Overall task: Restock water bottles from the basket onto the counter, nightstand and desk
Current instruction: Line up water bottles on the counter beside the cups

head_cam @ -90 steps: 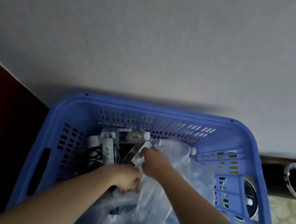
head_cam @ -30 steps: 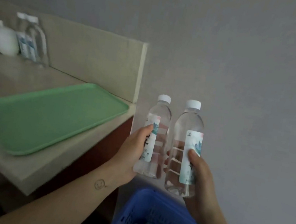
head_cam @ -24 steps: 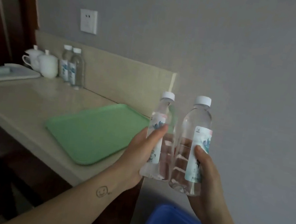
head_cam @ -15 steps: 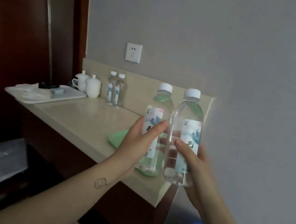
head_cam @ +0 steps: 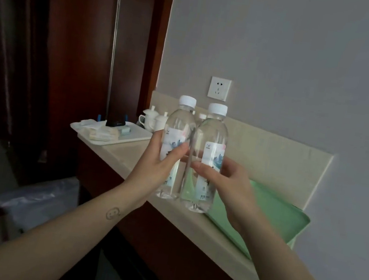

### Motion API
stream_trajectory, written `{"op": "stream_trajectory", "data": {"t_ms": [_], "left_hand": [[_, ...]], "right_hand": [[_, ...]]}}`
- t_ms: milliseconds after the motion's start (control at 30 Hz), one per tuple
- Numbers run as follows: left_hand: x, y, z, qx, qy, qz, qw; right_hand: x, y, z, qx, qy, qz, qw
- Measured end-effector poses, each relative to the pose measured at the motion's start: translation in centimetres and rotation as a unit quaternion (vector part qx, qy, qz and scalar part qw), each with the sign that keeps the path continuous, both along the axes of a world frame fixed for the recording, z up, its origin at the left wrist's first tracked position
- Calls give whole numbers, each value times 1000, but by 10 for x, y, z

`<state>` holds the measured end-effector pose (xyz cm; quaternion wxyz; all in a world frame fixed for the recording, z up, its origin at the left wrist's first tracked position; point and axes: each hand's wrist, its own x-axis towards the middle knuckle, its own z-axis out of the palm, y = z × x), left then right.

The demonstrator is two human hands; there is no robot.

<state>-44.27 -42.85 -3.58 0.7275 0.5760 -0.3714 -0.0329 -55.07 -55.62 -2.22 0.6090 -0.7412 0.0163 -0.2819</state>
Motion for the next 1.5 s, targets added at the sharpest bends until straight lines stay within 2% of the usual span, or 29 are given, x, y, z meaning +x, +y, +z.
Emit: {"op": "stream_trajectory", "data": {"t_ms": [200, 467, 667, 867, 1133, 1300, 1500], "left_hand": [[69, -15, -10, 29, -32, -14, 999], [156, -70, -31, 103, -21, -68, 992], [206, -113, -36, 140, -26, -123, 982], [245, -167, -41, 178, -61, -125, 974], [277, -255, -43, 229, -166, -103, 954], [278, -292, -43, 215, -197, -94, 952], [279, -307, -52, 176, -204, -97, 958]], "right_hand": [[63, -20, -3, -32, 36, 11, 999], [127, -74, -8, -70, 95, -20, 993], [170, -111, -17, -65, 131, -94, 985], [199, -144, -30, -62, 149, -183, 970], [220, -190, -39, -18, 161, -351, 922], [228, -205, -47, 7, 143, -436, 888], [237, -222, -53, 0, 126, -463, 877]]}}
